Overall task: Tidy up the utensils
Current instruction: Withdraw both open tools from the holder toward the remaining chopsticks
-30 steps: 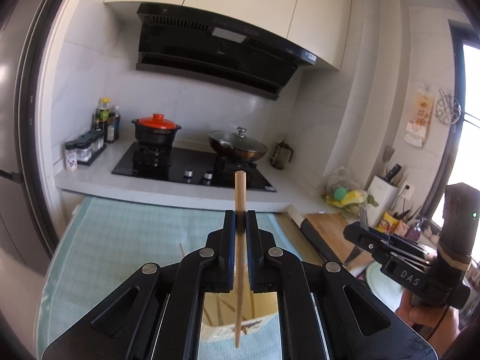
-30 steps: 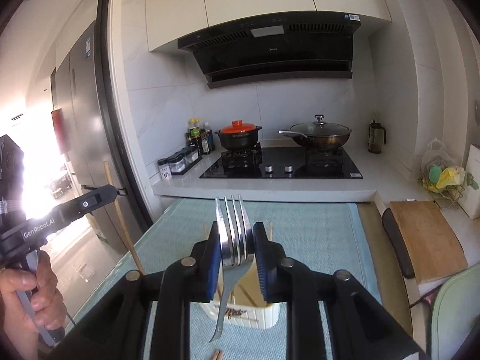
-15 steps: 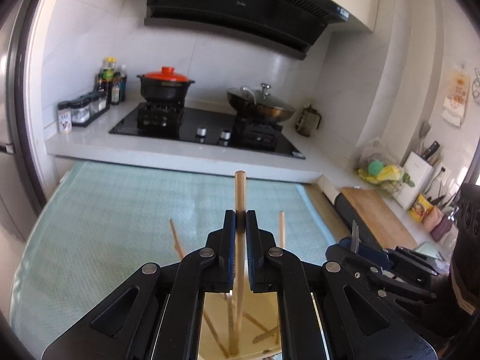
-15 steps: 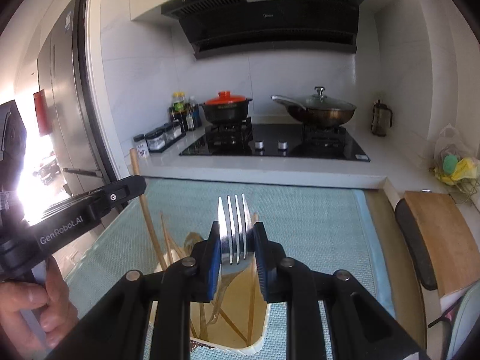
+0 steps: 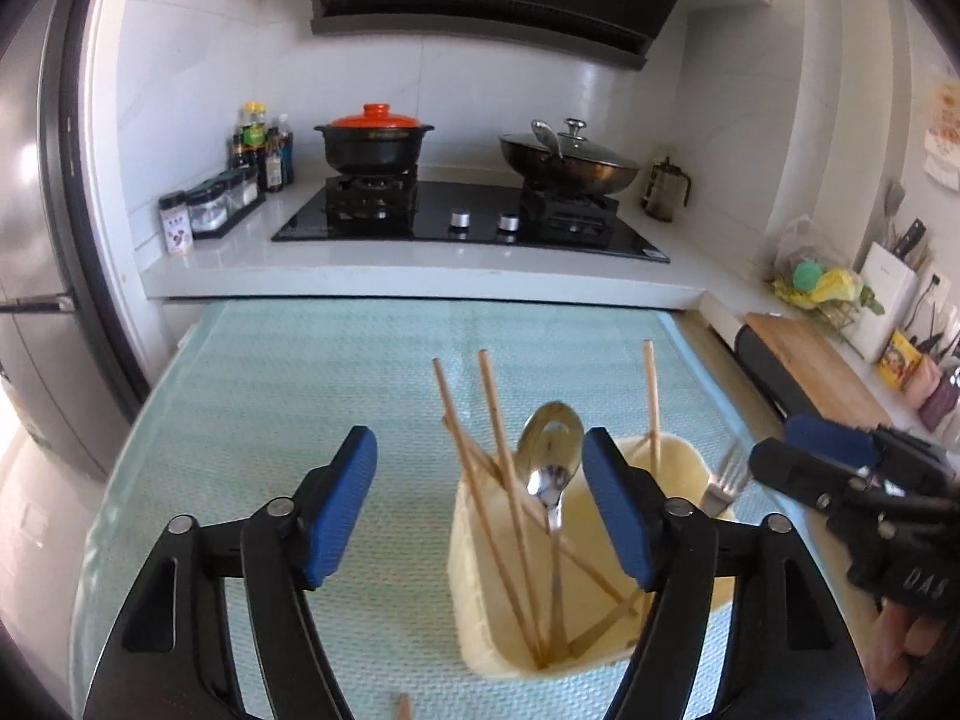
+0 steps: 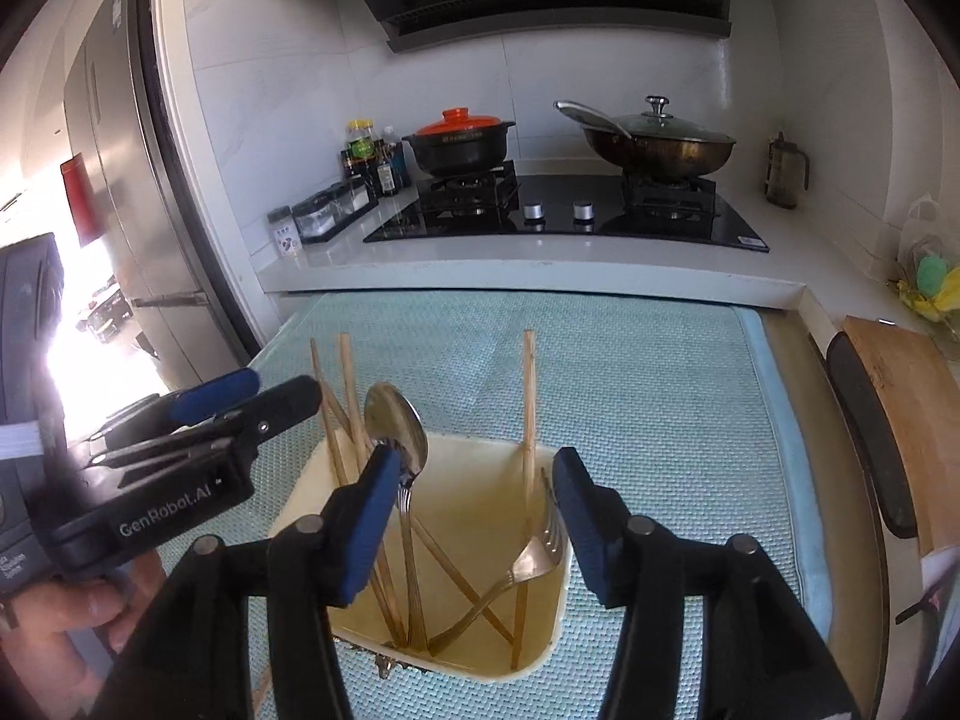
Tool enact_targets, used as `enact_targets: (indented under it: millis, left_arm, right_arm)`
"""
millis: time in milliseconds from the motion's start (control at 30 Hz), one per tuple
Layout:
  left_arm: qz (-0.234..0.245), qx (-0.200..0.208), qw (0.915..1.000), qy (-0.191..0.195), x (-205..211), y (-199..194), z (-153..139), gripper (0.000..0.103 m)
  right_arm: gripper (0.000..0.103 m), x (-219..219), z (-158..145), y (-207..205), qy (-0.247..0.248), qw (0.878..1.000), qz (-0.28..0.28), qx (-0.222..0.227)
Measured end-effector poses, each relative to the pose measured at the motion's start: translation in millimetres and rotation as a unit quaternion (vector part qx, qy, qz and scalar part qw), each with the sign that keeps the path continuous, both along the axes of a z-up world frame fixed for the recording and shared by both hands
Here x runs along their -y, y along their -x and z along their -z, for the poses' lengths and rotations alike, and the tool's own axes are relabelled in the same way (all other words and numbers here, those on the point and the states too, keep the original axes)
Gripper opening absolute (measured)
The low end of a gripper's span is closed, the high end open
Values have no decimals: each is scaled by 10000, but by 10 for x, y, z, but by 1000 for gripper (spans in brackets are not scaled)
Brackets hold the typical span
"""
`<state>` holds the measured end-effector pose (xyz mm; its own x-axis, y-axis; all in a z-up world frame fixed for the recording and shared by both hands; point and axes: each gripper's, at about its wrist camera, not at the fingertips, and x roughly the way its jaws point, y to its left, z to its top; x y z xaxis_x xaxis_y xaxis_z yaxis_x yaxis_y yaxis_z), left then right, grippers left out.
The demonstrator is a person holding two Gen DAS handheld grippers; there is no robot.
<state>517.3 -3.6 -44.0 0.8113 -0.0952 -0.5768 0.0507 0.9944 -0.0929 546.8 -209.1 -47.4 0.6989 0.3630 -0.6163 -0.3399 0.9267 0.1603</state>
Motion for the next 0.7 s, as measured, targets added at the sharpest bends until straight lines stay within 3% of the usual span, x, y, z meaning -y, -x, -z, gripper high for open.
enact_targets:
  millis: [167,367,500,700]
  left_arm:
    - [-30,210,9989,-409,-203,711,-74,96]
    - [-30,248,9994,-256,-358,1513,44,99]
    - [-27,166,9998,-103,-376,1919,199,99]
    - [-95,192,9998,-31,-295,2427,381,99]
  right_arm:
    - [64,134,-167,520,410,9984,50,375]
    - [71,235,-86,1223,755,9955,-159,549]
    - [72,210,127,1722,963,9936,-333,496]
    - [77,254,480,2451,1267,9897,-162,641]
